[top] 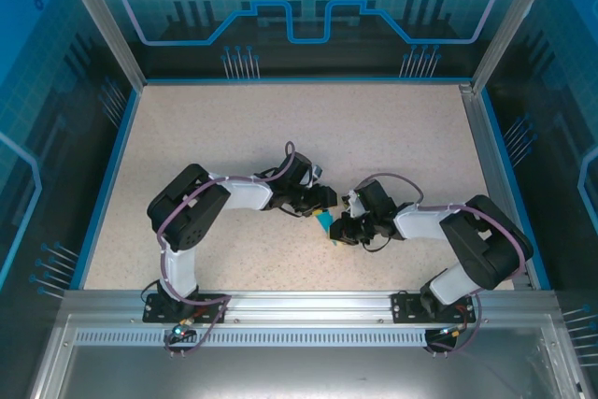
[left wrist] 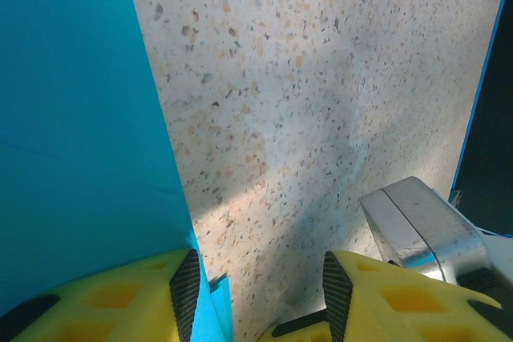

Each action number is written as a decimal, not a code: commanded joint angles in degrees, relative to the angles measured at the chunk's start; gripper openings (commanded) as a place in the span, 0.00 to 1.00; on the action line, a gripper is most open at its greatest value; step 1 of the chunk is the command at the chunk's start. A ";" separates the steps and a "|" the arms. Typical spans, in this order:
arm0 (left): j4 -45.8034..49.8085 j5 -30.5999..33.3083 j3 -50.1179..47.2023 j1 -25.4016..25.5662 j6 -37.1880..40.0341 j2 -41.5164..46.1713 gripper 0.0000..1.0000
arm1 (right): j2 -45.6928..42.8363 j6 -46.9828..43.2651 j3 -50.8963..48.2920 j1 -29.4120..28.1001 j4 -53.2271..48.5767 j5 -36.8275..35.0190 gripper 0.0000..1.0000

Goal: Fold a paper plane with a square sheet of paper (pick it up from the middle)
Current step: Fold the wing for the fifth time at the center of the table.

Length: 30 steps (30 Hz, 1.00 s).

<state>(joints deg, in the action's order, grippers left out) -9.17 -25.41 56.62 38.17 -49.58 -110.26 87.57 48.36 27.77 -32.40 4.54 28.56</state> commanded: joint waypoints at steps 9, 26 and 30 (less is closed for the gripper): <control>3.89 2.23 0.51 -0.31 0.35 -3.01 0.45 | -1.67 -1.16 -3.07 -2.58 -12.49 1.13 0.13; 3.54 1.86 -0.02 -0.34 0.19 -2.60 0.45 | -6.30 -2.52 -3.21 -3.37 -17.30 -0.97 0.15; 3.94 1.68 0.41 -0.31 0.64 -2.59 0.45 | -11.95 0.07 -0.94 -2.68 -16.61 -5.22 0.17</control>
<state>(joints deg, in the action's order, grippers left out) -8.84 -26.06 56.86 38.22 -49.58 -110.69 78.76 46.78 26.06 -34.61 -8.05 26.46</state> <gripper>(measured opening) 0.448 0.168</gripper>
